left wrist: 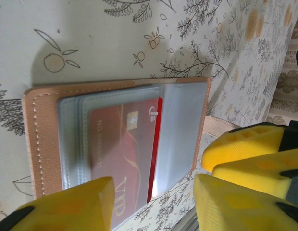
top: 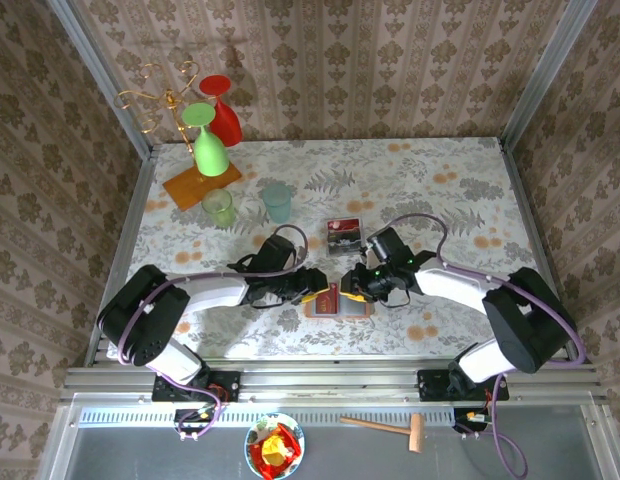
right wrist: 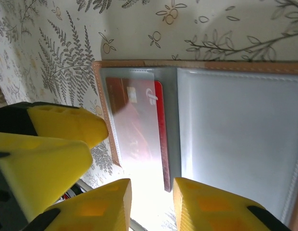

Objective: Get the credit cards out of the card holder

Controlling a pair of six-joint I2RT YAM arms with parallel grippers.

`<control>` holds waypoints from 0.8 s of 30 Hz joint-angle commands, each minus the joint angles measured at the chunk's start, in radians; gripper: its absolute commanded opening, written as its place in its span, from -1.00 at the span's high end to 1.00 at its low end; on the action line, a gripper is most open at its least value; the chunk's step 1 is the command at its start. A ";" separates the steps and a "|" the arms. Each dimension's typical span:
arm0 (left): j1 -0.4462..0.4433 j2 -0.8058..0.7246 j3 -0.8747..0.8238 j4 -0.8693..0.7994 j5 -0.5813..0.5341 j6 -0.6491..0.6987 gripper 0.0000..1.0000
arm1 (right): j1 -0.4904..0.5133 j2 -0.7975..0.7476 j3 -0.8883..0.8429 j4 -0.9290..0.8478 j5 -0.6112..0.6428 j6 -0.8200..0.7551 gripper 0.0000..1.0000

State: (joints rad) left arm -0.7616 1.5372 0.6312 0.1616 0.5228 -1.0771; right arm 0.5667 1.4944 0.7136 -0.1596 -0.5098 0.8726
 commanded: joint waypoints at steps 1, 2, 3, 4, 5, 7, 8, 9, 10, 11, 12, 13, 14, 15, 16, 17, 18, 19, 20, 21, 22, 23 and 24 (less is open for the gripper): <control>0.010 -0.023 -0.017 0.010 -0.014 0.015 0.12 | 0.017 0.043 0.033 0.035 0.019 0.022 0.41; 0.010 -0.024 -0.020 0.002 -0.018 0.020 0.14 | 0.021 0.054 0.036 0.039 0.019 0.022 0.42; 0.010 -0.026 -0.023 -0.008 -0.025 0.026 0.16 | 0.025 0.063 0.040 0.042 0.018 0.023 0.42; 0.009 -0.028 -0.026 -0.018 -0.032 0.031 0.16 | 0.028 0.070 0.042 0.044 0.019 0.024 0.42; 0.009 -0.028 -0.030 -0.027 -0.036 0.035 0.17 | 0.032 0.077 0.045 0.045 0.018 0.027 0.42; 0.013 -0.029 -0.042 -0.031 -0.040 0.039 0.17 | 0.036 0.088 0.049 0.050 0.019 0.029 0.42; 0.012 -0.029 -0.048 -0.030 -0.040 0.037 0.18 | 0.040 0.091 0.052 0.051 0.019 0.029 0.42; 0.014 -0.029 -0.053 -0.027 -0.041 0.037 0.18 | 0.041 0.096 0.053 0.052 0.019 0.029 0.42; 0.014 -0.030 -0.057 -0.026 -0.041 0.036 0.18 | 0.042 0.099 0.056 0.052 0.019 0.031 0.42; 0.013 -0.027 -0.060 -0.025 -0.041 0.037 0.18 | 0.042 0.102 0.058 0.054 0.019 0.031 0.42; 0.014 -0.025 -0.062 -0.025 -0.041 0.037 0.18 | 0.044 0.107 0.061 0.054 0.019 0.031 0.42; 0.015 -0.024 -0.064 -0.024 -0.041 0.036 0.17 | 0.045 0.108 0.063 0.056 0.019 0.030 0.42; 0.016 -0.022 -0.066 -0.021 -0.041 0.037 0.18 | 0.046 0.112 0.065 0.057 0.017 0.031 0.43; 0.015 -0.020 -0.067 -0.022 -0.041 0.037 0.17 | 0.048 0.115 0.067 0.058 0.017 0.032 0.43; 0.016 -0.021 -0.068 -0.020 -0.042 0.037 0.17 | 0.049 0.119 0.068 0.061 0.017 0.033 0.42; 0.016 -0.020 -0.071 -0.022 -0.041 0.036 0.17 | 0.051 0.123 0.068 0.063 0.017 0.034 0.42; 0.016 -0.021 -0.070 -0.023 -0.044 0.037 0.17 | 0.053 0.127 0.070 0.064 0.016 0.033 0.42; 0.015 -0.020 -0.071 -0.023 -0.043 0.037 0.16 | 0.053 0.130 0.071 0.066 0.016 0.035 0.42; 0.016 -0.019 -0.073 -0.023 -0.043 0.037 0.16 | 0.055 0.133 0.073 0.068 0.015 0.035 0.42; 0.016 -0.019 -0.074 -0.023 -0.043 0.037 0.16 | 0.056 0.136 0.075 0.070 0.014 0.035 0.42; 0.016 -0.019 -0.074 -0.023 -0.043 0.037 0.16 | 0.056 0.139 0.076 0.070 0.014 0.035 0.42; 0.015 -0.020 -0.076 -0.022 -0.043 0.037 0.16 | 0.058 0.143 0.076 0.071 0.014 0.035 0.42; 0.016 -0.021 -0.076 -0.023 -0.041 0.037 0.16 | 0.058 0.145 0.076 0.072 0.014 0.035 0.42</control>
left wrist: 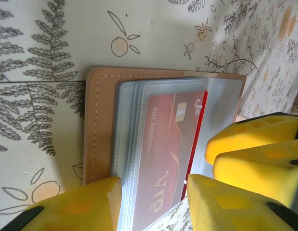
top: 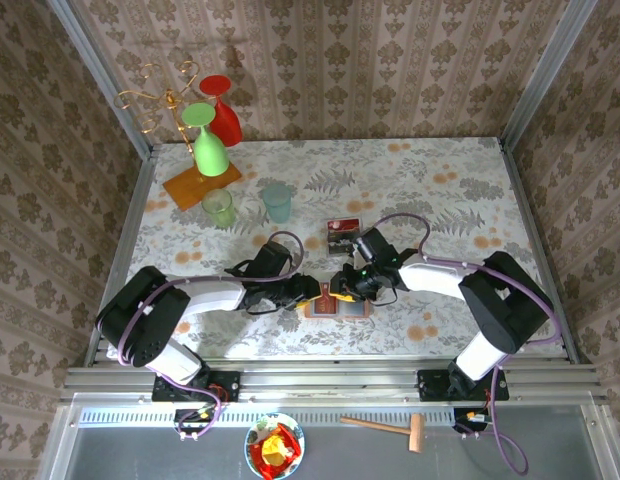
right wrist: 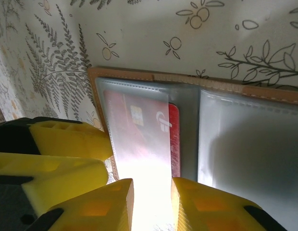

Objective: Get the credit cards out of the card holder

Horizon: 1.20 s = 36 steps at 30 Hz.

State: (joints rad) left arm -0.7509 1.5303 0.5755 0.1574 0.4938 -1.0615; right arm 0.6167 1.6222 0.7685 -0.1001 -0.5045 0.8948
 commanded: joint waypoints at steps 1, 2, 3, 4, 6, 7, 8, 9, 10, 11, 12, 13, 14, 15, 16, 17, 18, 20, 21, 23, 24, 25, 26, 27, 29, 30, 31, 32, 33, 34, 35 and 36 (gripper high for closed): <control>0.005 -0.014 -0.020 -0.019 -0.013 0.021 0.16 | 0.009 0.019 0.022 0.013 0.008 0.013 0.42; 0.005 -0.014 -0.020 -0.019 -0.013 0.021 0.16 | 0.009 0.020 0.023 0.014 0.007 0.013 0.42; 0.005 -0.013 -0.019 -0.019 -0.014 0.020 0.16 | 0.009 0.022 0.023 0.015 0.006 0.013 0.43; 0.005 -0.014 -0.019 -0.019 -0.014 0.020 0.16 | 0.009 0.023 0.023 0.016 0.006 0.013 0.43; 0.005 -0.014 -0.018 -0.019 -0.013 0.020 0.16 | 0.009 0.026 0.022 0.017 0.003 0.013 0.43; 0.004 -0.014 -0.019 -0.019 -0.013 0.020 0.15 | 0.010 0.027 0.024 0.019 0.003 0.013 0.45; 0.005 -0.014 -0.019 -0.019 -0.012 0.020 0.16 | 0.011 0.028 0.024 0.020 0.002 0.013 0.47; 0.005 -0.014 -0.019 -0.019 -0.012 0.020 0.16 | 0.010 0.028 0.025 0.022 0.001 0.013 0.50; 0.005 -0.014 -0.019 -0.019 -0.012 0.020 0.16 | 0.011 0.029 0.025 0.022 0.000 0.013 0.52; 0.005 -0.013 -0.019 -0.019 -0.012 0.020 0.16 | 0.011 0.030 0.024 0.024 0.000 0.012 0.53; 0.005 -0.013 -0.019 -0.019 -0.012 0.020 0.16 | 0.011 0.031 0.026 0.023 0.000 0.012 0.53; 0.005 -0.013 -0.019 -0.019 -0.012 0.020 0.16 | 0.011 0.034 0.026 0.023 -0.002 0.012 0.53; 0.005 -0.014 -0.019 -0.019 -0.013 0.020 0.16 | 0.011 0.036 0.026 0.023 -0.001 0.012 0.53; 0.005 -0.014 -0.019 -0.019 -0.013 0.018 0.16 | 0.011 0.038 0.026 0.024 -0.002 0.012 0.53; 0.005 -0.013 -0.019 -0.019 -0.012 0.018 0.16 | 0.013 0.041 0.026 0.025 -0.003 0.012 0.52; 0.005 -0.014 -0.019 -0.019 -0.012 0.019 0.16 | 0.012 0.042 0.026 0.026 -0.004 0.012 0.52; 0.005 -0.013 -0.017 -0.019 -0.012 0.019 0.16 | 0.012 0.044 0.027 0.025 -0.004 0.012 0.52; 0.005 -0.014 -0.017 -0.019 -0.011 0.018 0.16 | 0.014 0.047 0.026 0.026 -0.004 0.012 0.52; 0.005 -0.015 -0.018 -0.019 -0.011 0.019 0.16 | 0.014 0.047 0.026 0.024 -0.006 0.012 0.51; 0.005 -0.014 -0.019 -0.019 -0.012 0.018 0.16 | 0.015 0.048 0.026 0.019 -0.005 0.009 0.51; 0.004 -0.013 -0.020 -0.019 -0.012 0.017 0.16 | 0.015 0.048 0.026 0.016 -0.004 0.007 0.51; 0.005 -0.014 -0.018 -0.018 -0.012 0.017 0.16 | 0.015 0.048 0.027 0.011 -0.002 0.004 0.50; 0.005 -0.014 -0.017 -0.016 -0.013 0.016 0.16 | 0.015 0.049 0.028 0.005 0.000 0.001 0.50; 0.005 -0.015 -0.018 -0.016 -0.012 0.015 0.16 | 0.015 0.049 0.029 -0.004 0.002 -0.002 0.48; 0.004 -0.016 -0.017 -0.016 -0.012 0.014 0.16 | 0.015 0.047 0.034 -0.021 0.009 -0.011 0.45; 0.005 -0.016 -0.017 -0.015 -0.013 0.014 0.16 | 0.015 0.047 0.036 -0.032 0.014 -0.016 0.43; 0.005 -0.015 -0.017 -0.016 -0.013 0.013 0.16 | 0.015 0.046 0.039 -0.041 0.019 -0.021 0.41; 0.005 -0.016 -0.017 -0.015 -0.012 0.013 0.16 | 0.015 0.043 0.041 -0.050 0.023 -0.025 0.39; 0.005 -0.015 -0.019 -0.015 -0.012 0.014 0.16 | 0.015 0.040 0.042 -0.060 0.029 -0.029 0.37; 0.003 -0.016 -0.019 -0.015 -0.013 0.014 0.16 | 0.015 0.037 0.045 -0.066 0.032 -0.031 0.36; 0.004 -0.015 -0.019 -0.016 -0.012 0.014 0.16 | 0.015 0.034 0.045 -0.074 0.037 -0.035 0.35; 0.004 -0.015 -0.019 -0.016 -0.013 0.014 0.16 | 0.015 0.030 0.045 -0.081 0.041 -0.037 0.33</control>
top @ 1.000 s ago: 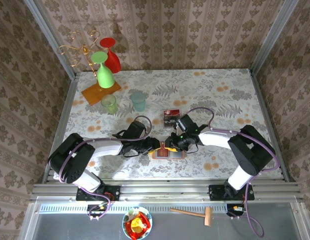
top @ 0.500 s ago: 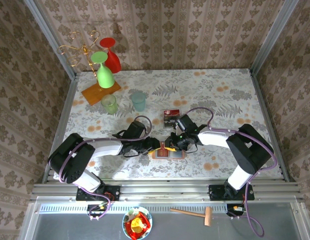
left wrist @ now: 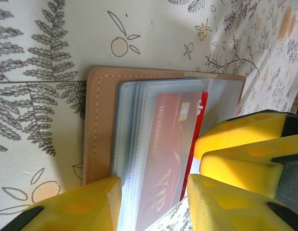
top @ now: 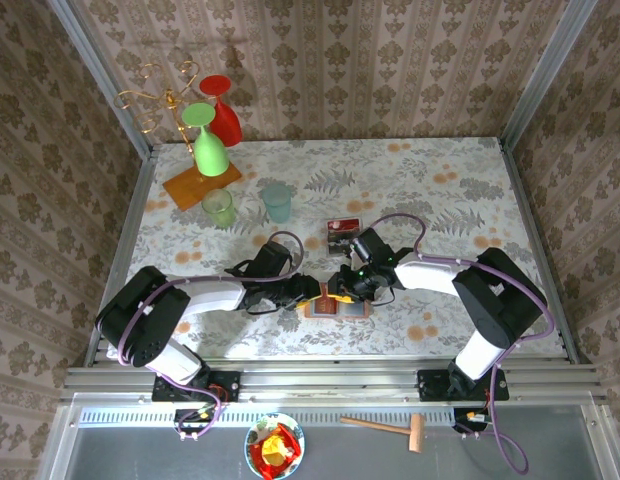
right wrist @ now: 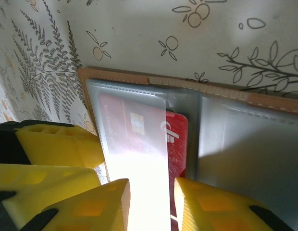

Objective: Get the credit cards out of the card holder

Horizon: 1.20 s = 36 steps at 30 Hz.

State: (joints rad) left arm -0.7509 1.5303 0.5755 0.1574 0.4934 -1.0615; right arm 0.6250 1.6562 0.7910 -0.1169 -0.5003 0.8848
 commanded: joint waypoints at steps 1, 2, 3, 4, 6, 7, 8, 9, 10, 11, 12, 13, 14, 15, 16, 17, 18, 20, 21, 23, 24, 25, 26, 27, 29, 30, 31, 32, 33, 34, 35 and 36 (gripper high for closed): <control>0.003 -0.015 -0.019 -0.016 -0.010 0.014 0.16 | 0.008 -0.007 0.023 -0.069 0.041 -0.029 0.33; 0.004 -0.015 -0.019 -0.016 -0.010 0.014 0.16 | 0.007 -0.011 0.024 -0.076 0.044 -0.033 0.32; 0.003 -0.016 -0.018 -0.016 -0.010 0.014 0.16 | 0.007 -0.016 0.024 -0.081 0.046 -0.035 0.32; 0.004 -0.015 -0.017 -0.016 -0.010 0.014 0.16 | 0.007 -0.021 0.025 -0.085 0.049 -0.037 0.31; 0.004 -0.015 -0.017 -0.015 -0.011 0.013 0.16 | 0.007 -0.029 0.028 -0.094 0.058 -0.042 0.31; 0.002 -0.015 -0.018 -0.015 -0.010 0.013 0.16 | 0.007 -0.036 0.030 -0.098 0.063 -0.044 0.31; 0.001 -0.015 -0.016 -0.014 -0.010 0.012 0.16 | 0.007 -0.042 0.031 -0.099 0.068 -0.048 0.30; 0.001 -0.015 -0.015 -0.015 -0.010 0.013 0.16 | 0.007 -0.047 0.032 -0.100 0.071 -0.051 0.30; 0.001 -0.016 -0.012 -0.015 -0.008 0.013 0.16 | 0.007 -0.053 0.035 -0.102 0.074 -0.053 0.30; 0.002 -0.016 -0.007 -0.017 -0.004 0.014 0.16 | 0.007 -0.060 0.037 -0.104 0.076 -0.056 0.30; 0.001 -0.017 -0.002 -0.020 -0.003 0.015 0.16 | 0.007 -0.067 0.040 -0.105 0.078 -0.057 0.29; 0.001 -0.017 0.004 -0.026 0.000 0.018 0.16 | 0.007 -0.074 0.042 -0.108 0.081 -0.059 0.29; 0.002 -0.020 0.011 -0.034 0.000 0.020 0.16 | 0.007 -0.080 0.042 -0.111 0.084 -0.062 0.29; 0.003 -0.023 0.018 -0.042 0.000 0.024 0.16 | 0.007 -0.088 0.042 -0.113 0.086 -0.063 0.29; 0.003 -0.027 0.024 -0.050 -0.002 0.027 0.16 | 0.007 -0.094 0.042 -0.114 0.087 -0.063 0.29; 0.004 -0.032 0.029 -0.057 -0.004 0.030 0.16 | 0.007 -0.097 0.042 -0.115 0.086 -0.063 0.29; 0.003 -0.039 0.035 -0.063 -0.007 0.033 0.16 | 0.007 -0.100 0.041 -0.116 0.085 -0.063 0.29; 0.005 -0.047 0.046 -0.075 -0.010 0.038 0.18 | 0.007 -0.102 0.039 -0.114 0.079 -0.062 0.29; 0.005 -0.050 0.053 -0.079 -0.012 0.041 0.21 | 0.007 -0.100 0.036 -0.110 0.075 -0.061 0.29; 0.005 -0.052 0.066 -0.088 -0.012 0.045 0.30 | 0.007 -0.098 0.033 -0.107 0.072 -0.058 0.30; 0.005 -0.051 0.072 -0.088 -0.010 0.048 0.35 | 0.007 -0.095 0.033 -0.104 0.069 -0.057 0.30; 0.005 -0.048 0.078 -0.088 -0.010 0.050 0.38 | 0.007 -0.093 0.030 -0.100 0.066 -0.054 0.30; 0.005 -0.043 0.085 -0.089 -0.008 0.052 0.42 | 0.007 -0.090 0.028 -0.093 0.063 -0.052 0.30; 0.005 -0.035 0.091 -0.088 -0.006 0.054 0.43 | 0.007 -0.087 0.026 -0.090 0.059 -0.050 0.30; 0.005 -0.018 0.101 -0.086 0.000 0.057 0.45 | 0.008 -0.079 0.025 -0.083 0.053 -0.046 0.30; 0.005 -0.008 0.103 -0.083 0.004 0.058 0.46 | 0.008 -0.077 0.024 -0.081 0.052 -0.045 0.30; 0.005 0.001 0.104 -0.080 0.006 0.060 0.47 | 0.008 -0.075 0.022 -0.079 0.050 -0.043 0.30; 0.005 0.009 0.104 -0.074 0.008 0.060 0.47 | 0.010 -0.072 0.021 -0.077 0.051 -0.041 0.30; 0.006 0.016 0.103 -0.069 0.011 0.058 0.47 | 0.010 -0.070 0.021 -0.075 0.049 -0.040 0.30; 0.007 0.022 0.101 -0.066 0.011 0.058 0.47 | 0.011 -0.067 0.019 -0.072 0.047 -0.040 0.30; 0.007 0.027 0.100 -0.066 0.011 0.058 0.47 | 0.012 -0.065 0.019 -0.073 0.044 -0.040 0.30; 0.007 0.032 0.098 -0.066 0.011 0.060 0.47 | 0.013 -0.063 0.019 -0.073 0.045 -0.040 0.30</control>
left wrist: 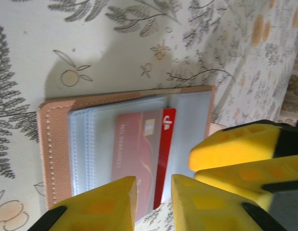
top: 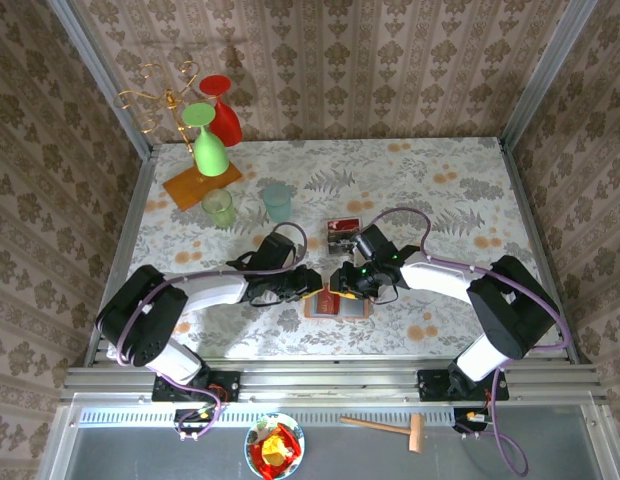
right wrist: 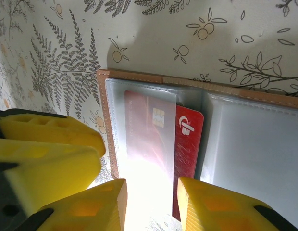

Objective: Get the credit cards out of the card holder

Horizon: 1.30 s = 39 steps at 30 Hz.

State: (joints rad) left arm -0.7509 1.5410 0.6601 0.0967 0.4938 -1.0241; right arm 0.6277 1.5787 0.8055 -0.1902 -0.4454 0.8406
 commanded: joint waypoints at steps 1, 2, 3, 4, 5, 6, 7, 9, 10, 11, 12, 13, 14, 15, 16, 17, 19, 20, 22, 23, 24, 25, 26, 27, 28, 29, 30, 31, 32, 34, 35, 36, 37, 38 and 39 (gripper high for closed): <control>0.006 0.024 0.011 -0.006 0.011 0.022 0.47 | 0.010 0.017 0.004 0.001 -0.011 0.005 0.30; 0.006 0.027 0.009 -0.005 0.010 0.022 0.47 | 0.012 0.018 0.004 0.003 -0.013 0.006 0.30; 0.006 0.030 0.006 -0.004 0.009 0.025 0.47 | 0.012 0.020 0.004 0.004 -0.013 0.006 0.30; 0.007 0.031 0.004 -0.002 0.010 0.024 0.47 | 0.013 0.023 0.004 0.006 -0.014 0.006 0.30; 0.008 0.033 0.001 0.002 0.012 0.024 0.47 | 0.014 0.023 0.004 0.006 -0.015 0.007 0.30; 0.010 0.039 0.000 0.001 0.014 0.023 0.47 | 0.015 0.026 0.004 0.009 -0.015 0.009 0.30; 0.010 0.040 -0.002 0.002 0.015 0.022 0.47 | 0.015 0.029 0.004 0.011 -0.016 0.010 0.30; 0.012 0.039 -0.004 0.003 0.014 0.021 0.47 | 0.018 0.034 0.006 0.015 -0.021 0.011 0.30; 0.012 0.038 -0.005 0.002 0.012 0.021 0.47 | 0.019 0.041 0.007 0.018 -0.025 0.011 0.30; 0.013 0.040 -0.005 0.001 0.011 0.022 0.47 | 0.021 0.044 0.008 0.020 -0.028 0.012 0.30; 0.013 0.040 -0.005 -0.001 0.012 0.024 0.47 | 0.021 0.049 0.009 0.022 -0.032 0.012 0.30; 0.013 0.041 -0.005 -0.004 0.012 0.024 0.47 | 0.023 0.055 0.009 0.026 -0.037 0.014 0.30; 0.012 0.042 -0.007 -0.005 0.012 0.025 0.47 | 0.024 0.059 0.009 0.031 -0.043 0.015 0.30; 0.013 0.043 -0.007 -0.005 0.012 0.025 0.47 | 0.025 0.064 0.009 0.036 -0.045 0.017 0.30; 0.013 0.043 -0.008 -0.006 0.013 0.026 0.46 | 0.027 0.066 0.008 0.042 -0.051 0.018 0.30; 0.013 0.044 -0.010 -0.005 0.013 0.025 0.47 | 0.029 0.068 0.008 0.047 -0.052 0.021 0.30; 0.013 0.044 -0.011 -0.005 0.012 0.025 0.46 | 0.030 0.072 0.005 0.057 -0.058 0.025 0.30; 0.013 0.043 -0.013 -0.006 0.012 0.025 0.46 | 0.032 0.073 0.003 0.061 -0.060 0.026 0.30; 0.012 0.042 -0.016 -0.003 0.012 0.023 0.46 | 0.032 0.077 0.002 0.065 -0.060 0.028 0.31; 0.013 0.044 -0.018 -0.001 0.012 0.021 0.46 | 0.033 0.081 0.001 0.064 -0.059 0.028 0.31; 0.012 0.043 -0.018 -0.001 0.012 0.022 0.46 | 0.033 0.083 0.001 0.062 -0.059 0.027 0.31; 0.013 0.044 -0.019 -0.002 0.012 0.022 0.46 | 0.034 0.084 0.003 0.057 -0.057 0.026 0.31; 0.012 0.044 -0.017 -0.001 0.012 0.022 0.46 | 0.034 0.086 0.004 0.050 -0.051 0.025 0.31; 0.012 0.043 -0.019 -0.002 0.011 0.023 0.46 | 0.033 0.088 0.007 0.038 -0.043 0.020 0.31; 0.013 0.044 -0.019 -0.002 0.012 0.021 0.46 | 0.033 0.089 0.012 0.021 -0.034 0.016 0.31; 0.013 0.044 -0.020 -0.002 0.011 0.021 0.46 | 0.033 0.089 0.016 0.007 -0.025 0.009 0.31; 0.012 0.045 -0.022 -0.002 0.010 0.020 0.46 | 0.033 0.090 0.020 -0.002 -0.019 0.004 0.31; 0.013 0.047 -0.023 -0.001 0.010 0.019 0.45 | 0.033 0.096 0.023 -0.007 -0.015 -0.001 0.30; 0.012 0.047 -0.024 -0.001 0.010 0.019 0.46 | 0.031 0.100 0.029 -0.014 -0.014 -0.006 0.31; 0.013 0.047 -0.024 0.000 0.012 0.019 0.45 | 0.032 0.110 0.045 -0.033 -0.011 -0.018 0.31; 0.015 0.046 -0.025 -0.001 0.011 0.020 0.45 | 0.032 0.116 0.054 -0.043 -0.007 -0.025 0.31; 0.015 0.046 -0.025 -0.003 0.010 0.019 0.45 | 0.032 0.119 0.059 -0.052 -0.003 -0.028 0.30; 0.014 0.047 -0.025 -0.006 0.008 0.019 0.45 | 0.031 0.119 0.067 -0.063 0.003 -0.035 0.31; 0.013 0.046 -0.025 -0.010 0.007 0.019 0.44 | 0.030 0.120 0.075 -0.072 0.008 -0.040 0.30; 0.013 0.046 -0.026 -0.011 0.005 0.019 0.44 | 0.030 0.119 0.081 -0.080 0.013 -0.044 0.31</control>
State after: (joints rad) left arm -0.7441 1.5719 0.6483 0.0967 0.4942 -1.0237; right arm 0.6537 1.6825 0.8558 -0.2035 -0.4725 0.8284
